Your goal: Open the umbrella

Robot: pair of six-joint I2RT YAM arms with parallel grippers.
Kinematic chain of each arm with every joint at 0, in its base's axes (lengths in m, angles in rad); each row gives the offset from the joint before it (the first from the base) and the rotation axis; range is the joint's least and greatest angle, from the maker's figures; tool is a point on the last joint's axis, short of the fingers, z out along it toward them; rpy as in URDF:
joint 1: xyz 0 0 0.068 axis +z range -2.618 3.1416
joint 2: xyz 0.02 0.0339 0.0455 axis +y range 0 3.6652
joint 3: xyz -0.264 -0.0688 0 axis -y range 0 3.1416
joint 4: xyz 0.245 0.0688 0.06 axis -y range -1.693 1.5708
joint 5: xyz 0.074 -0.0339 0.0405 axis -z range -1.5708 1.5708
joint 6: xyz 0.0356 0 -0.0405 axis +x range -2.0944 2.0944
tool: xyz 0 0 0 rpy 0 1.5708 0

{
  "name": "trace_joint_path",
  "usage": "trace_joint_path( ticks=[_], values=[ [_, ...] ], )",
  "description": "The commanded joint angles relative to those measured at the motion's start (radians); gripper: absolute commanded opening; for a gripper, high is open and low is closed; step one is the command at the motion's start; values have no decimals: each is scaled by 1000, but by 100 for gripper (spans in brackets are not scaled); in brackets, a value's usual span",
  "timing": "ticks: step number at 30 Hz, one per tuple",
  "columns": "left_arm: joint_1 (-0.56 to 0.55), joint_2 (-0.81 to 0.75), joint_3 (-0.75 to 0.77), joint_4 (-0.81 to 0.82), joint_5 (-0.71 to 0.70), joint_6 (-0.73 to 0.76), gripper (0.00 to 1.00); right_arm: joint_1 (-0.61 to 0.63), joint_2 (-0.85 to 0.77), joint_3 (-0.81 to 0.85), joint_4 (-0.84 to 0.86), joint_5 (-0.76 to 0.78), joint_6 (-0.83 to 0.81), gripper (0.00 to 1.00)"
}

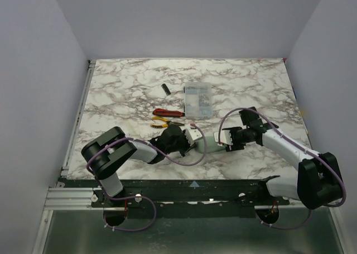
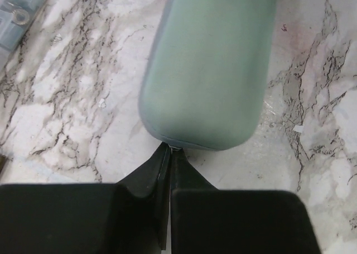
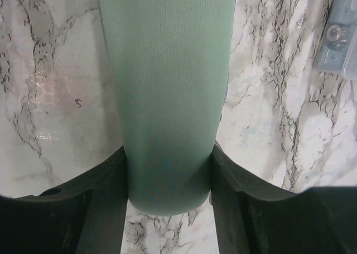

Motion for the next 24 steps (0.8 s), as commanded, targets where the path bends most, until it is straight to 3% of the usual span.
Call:
trace_joint_path(
  ticks=[1,5,8,11,13,15,24],
  values=[
    [56,-27,7,15,31,32,0,9,-47,-99,-174,-4,-244,19],
    [60,-28,11,10,72,121,0,9,-113,-143,-187,-13,-428,19],
    [60,-36,10,5,123,167,0,9,-107,-143,-162,-36,-475,20],
    [54,-39,8,-11,176,187,0,8,-59,-126,-86,-66,-462,36],
    [51,-37,9,-22,172,179,0,9,-18,-77,-24,-86,-370,64],
    [52,-36,7,-34,166,170,0,9,30,17,-14,-94,-222,78],
    [25,-24,1,-30,141,119,0,-24,14,290,-104,-13,512,88]
  ],
)
